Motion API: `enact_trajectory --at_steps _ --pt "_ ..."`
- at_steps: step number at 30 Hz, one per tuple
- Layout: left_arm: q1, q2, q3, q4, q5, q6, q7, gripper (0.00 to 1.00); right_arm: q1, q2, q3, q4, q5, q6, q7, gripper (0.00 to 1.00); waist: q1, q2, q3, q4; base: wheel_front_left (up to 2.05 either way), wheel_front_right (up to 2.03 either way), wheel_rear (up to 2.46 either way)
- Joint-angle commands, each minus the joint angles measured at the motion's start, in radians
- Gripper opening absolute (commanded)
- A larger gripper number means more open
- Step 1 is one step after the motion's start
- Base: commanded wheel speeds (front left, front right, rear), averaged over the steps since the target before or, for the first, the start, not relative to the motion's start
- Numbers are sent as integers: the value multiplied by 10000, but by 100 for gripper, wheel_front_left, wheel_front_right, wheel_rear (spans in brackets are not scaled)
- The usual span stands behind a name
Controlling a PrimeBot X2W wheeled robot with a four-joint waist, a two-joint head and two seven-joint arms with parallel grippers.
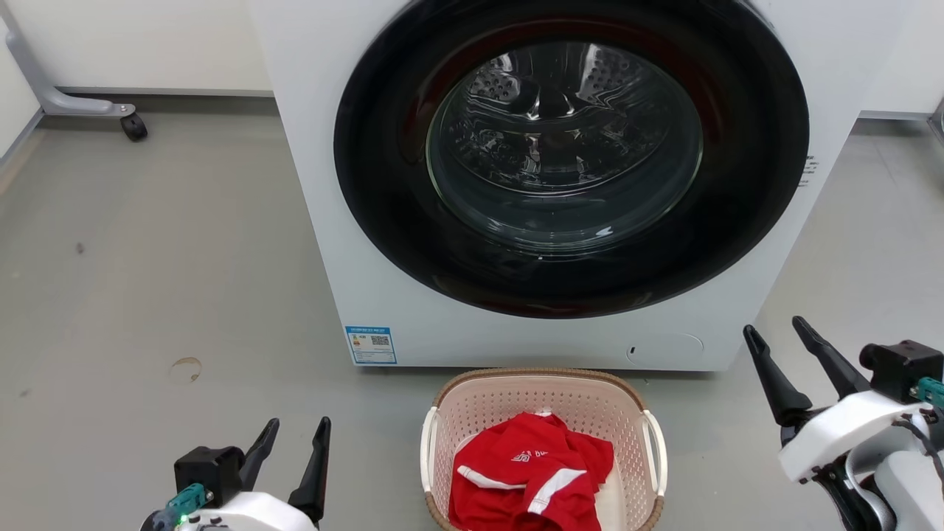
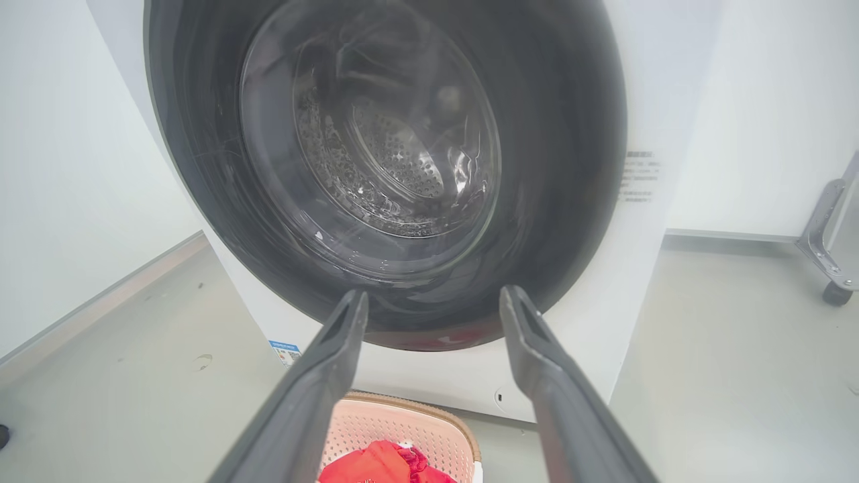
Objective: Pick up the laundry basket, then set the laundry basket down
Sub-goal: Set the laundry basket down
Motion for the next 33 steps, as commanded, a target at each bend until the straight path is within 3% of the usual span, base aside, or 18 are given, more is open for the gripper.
enact_trajectory --at_steps 1,8,14,22,33 --pt "41 476 428 -944 146 364 11 100 155 -322 -177 -396 -205 -34 -65 100 0 0 -62 20 0 0 0" --pt "1314 1414 633 -4006 244 1778 774 100 1160 -372 -1271 -1134 -690 -34 -65 100 0 0 -212 88 0 0 0" --pt "1907 1974 740 -5765 336 2648 1405 100 1819 -287 -1871 -1604 -977 -34 -65 100 0 0 -190 168 0 0 0" --pt "2135 2249 865 -6229 273 3006 1720 100 2244 -87 -2232 -1827 -1137 -34 -65 100 0 0 -79 266 0 0 0" --pt "2014 2419 717 -6388 256 3014 2135 100 2284 -15 -2210 -1901 -1219 -34 -13 100 0 0 -144 323 0 0 0"
